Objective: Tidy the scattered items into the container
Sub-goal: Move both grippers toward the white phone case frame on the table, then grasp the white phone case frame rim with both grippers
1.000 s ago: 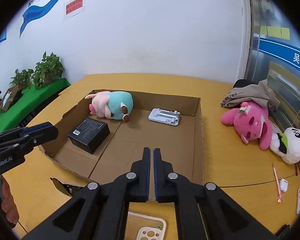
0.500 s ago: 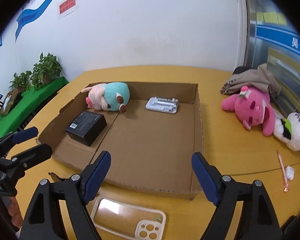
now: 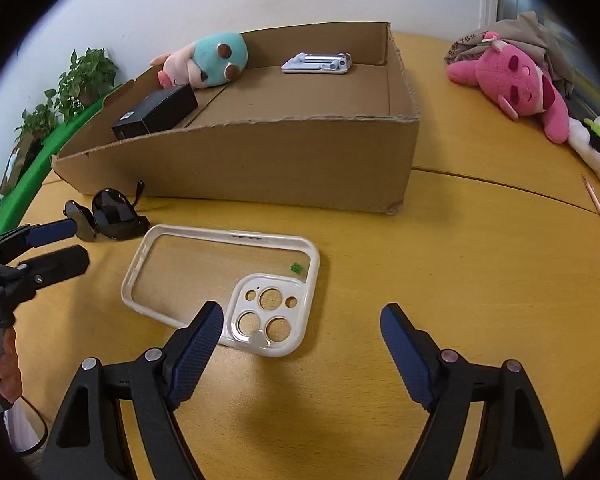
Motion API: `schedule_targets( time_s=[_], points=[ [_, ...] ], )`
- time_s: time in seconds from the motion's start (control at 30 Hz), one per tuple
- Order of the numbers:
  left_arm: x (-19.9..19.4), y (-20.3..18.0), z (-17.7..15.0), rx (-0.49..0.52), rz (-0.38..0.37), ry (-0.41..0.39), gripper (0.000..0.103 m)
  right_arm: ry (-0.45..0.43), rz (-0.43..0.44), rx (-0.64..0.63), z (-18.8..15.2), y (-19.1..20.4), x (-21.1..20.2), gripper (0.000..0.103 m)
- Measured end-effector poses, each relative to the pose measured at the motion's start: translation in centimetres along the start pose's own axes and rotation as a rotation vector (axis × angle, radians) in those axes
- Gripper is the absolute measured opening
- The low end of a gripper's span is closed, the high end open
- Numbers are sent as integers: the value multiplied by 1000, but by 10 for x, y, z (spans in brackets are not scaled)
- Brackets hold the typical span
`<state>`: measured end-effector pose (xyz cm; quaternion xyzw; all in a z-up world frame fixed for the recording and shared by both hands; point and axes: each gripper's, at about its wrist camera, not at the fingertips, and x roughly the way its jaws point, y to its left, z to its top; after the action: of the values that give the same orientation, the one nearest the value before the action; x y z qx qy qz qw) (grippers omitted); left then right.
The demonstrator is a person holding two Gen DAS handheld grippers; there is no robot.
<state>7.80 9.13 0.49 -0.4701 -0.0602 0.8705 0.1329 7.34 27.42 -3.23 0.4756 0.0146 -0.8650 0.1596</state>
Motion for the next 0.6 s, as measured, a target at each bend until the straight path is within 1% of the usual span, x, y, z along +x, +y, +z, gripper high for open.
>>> schedule_targets(
  time_s=[0.03,0.1,0.17,0.27,0.3,0.33,0.37,0.4,0.43,0.47,0.5,0.6],
  points=[
    [5,1,-1,-13,-5,12,88,-5,0,-2,0,1,0,79],
    [14,4,-3,-29,-8,37,76,-6,-17,-10,-1,1,1,75],
    [22,4,-5,-40,-22,58,70,4,-24,-3,-1,-2,4,57],
    [25,1,-6,-20,-17,49,68,20,-23,10,-1,-6,8,42],
    [26,0,-6,-17,-18,48,65,20,-26,8,-1,-6,9,40],
    [27,-1,-6,-16,-20,47,62,16,-33,4,-1,-6,8,33],
    [27,-1,-6,-14,-25,46,51,15,-36,1,-2,-6,8,24],
    [28,-1,-5,-12,-33,48,39,15,-32,3,-2,-6,8,19],
    [29,-1,-5,-14,-50,53,35,16,-25,5,-2,-7,8,9],
    [30,-1,-5,-17,-71,61,23,15,-26,4,-2,-6,8,8],
    [31,-1,-5,-17,-83,67,15,13,-26,0,-2,-5,8,8],
    [31,-3,-6,-17,-90,69,9,10,-9,4,-2,-4,7,8]
  ],
)
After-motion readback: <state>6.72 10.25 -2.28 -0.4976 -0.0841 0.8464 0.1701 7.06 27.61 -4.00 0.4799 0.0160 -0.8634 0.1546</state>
